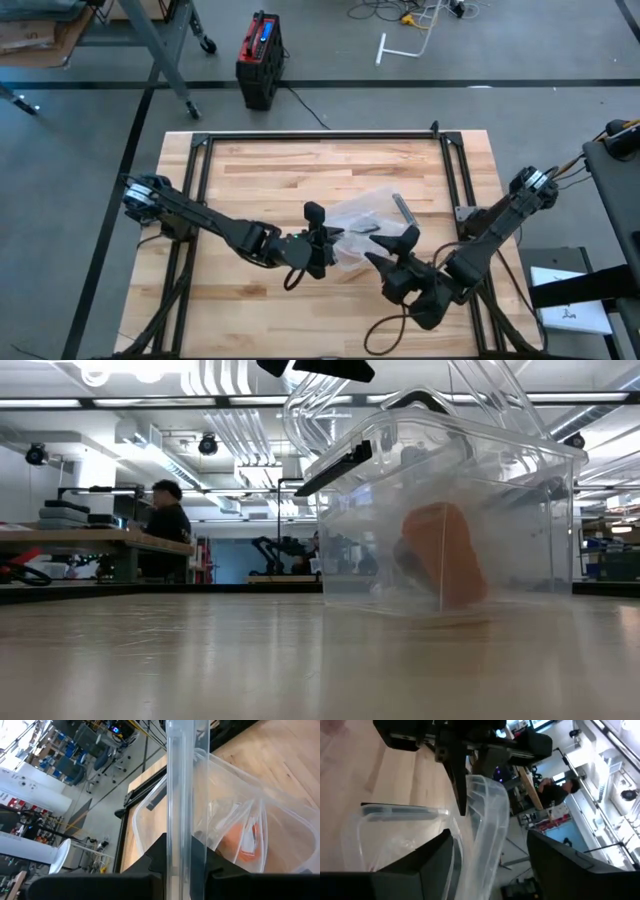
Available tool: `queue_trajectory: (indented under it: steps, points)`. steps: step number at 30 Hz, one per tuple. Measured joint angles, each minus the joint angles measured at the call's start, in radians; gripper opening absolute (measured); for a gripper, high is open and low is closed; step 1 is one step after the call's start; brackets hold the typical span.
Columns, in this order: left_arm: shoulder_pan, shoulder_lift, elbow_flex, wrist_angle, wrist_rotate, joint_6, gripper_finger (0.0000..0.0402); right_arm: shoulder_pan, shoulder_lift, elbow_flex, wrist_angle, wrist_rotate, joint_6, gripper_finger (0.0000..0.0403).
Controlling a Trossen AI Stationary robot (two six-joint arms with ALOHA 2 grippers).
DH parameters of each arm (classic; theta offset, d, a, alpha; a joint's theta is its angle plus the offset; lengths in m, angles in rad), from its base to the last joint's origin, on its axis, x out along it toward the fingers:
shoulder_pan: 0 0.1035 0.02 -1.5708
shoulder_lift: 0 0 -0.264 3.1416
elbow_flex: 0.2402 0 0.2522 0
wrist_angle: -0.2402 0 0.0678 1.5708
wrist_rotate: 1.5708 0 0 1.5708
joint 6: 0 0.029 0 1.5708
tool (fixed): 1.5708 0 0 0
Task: Roll bandage
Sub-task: Close the transparent bin
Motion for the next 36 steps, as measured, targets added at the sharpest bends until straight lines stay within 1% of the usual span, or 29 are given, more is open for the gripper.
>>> queue_trajectory:
  steps: [4, 7, 10, 14, 16, 20, 23, 25, 27, 30, 33, 36]
  points:
    - [-0.003, 0.000, 0.000, 0.002, 0.000, 0.026, 0.0037, 0.033, -0.021, 0.000, 0.000, 0.004, 0.021, 0.0268]
    - [-0.004, 0.000, 0.000, 0.024, -0.004, 0.077, 0.0038, 0.058, -0.039, 0.000, 0.000, 0.006, 0.073, 0.0277]
    - [-0.004, 0.000, 0.000, 0.043, -0.011, 0.117, 0.0035, 0.082, -0.055, 0.000, -0.025, 0.047, 0.111, 0.0279]
    - [-0.012, 0.001, 0.000, 0.055, -0.098, 0.220, 0.0032, 0.111, -0.074, 0.000, -0.127, 0.118, 0.179, 0.0275]
    - [-0.022, 0.002, 0.002, 0.091, -0.125, 0.256, 0.0033, 0.120, -0.085, 0.000, -0.169, 0.127, 0.222, 0.0275]
    - [-0.050, -0.001, 0.024, 0.170, -0.135, 0.317, 0.0035, 0.122, -0.100, 0.000, -0.221, 0.142, 0.261, 0.0277]
    - [-0.067, -0.002, 0.045, 0.184, -0.160, 0.391, 0.0035, 0.122, -0.123, 0.000, -0.227, 0.147, 0.256, 0.0276]
    - [-0.069, -0.002, 0.052, 0.185, -0.197, 0.437, 0.0035, 0.122, -0.146, 0.000, -0.230, 0.148, 0.274, 0.0274]
    - [-0.066, -0.004, 0.054, 0.178, -0.228, 0.460, 0.0035, 0.122, -0.175, 0.000, -0.250, 0.153, 0.324, 0.0272]
    - [-0.046, -0.006, 0.050, 0.174, -0.231, 0.486, 0.0035, 0.122, -0.232, 0.000, -0.337, 0.153, 0.465, 0.0273]
    - [-0.016, 0.004, 0.047, 0.179, -0.249, 0.572, 0.0035, 0.119, -0.278, -0.021, -0.441, 0.146, 0.611, 0.0276]
    - [0.011, 0.015, 0.046, 0.232, -0.290, 0.639, 0.0036, 0.118, -0.310, -0.064, -0.454, 0.142, 0.687, 0.0277]
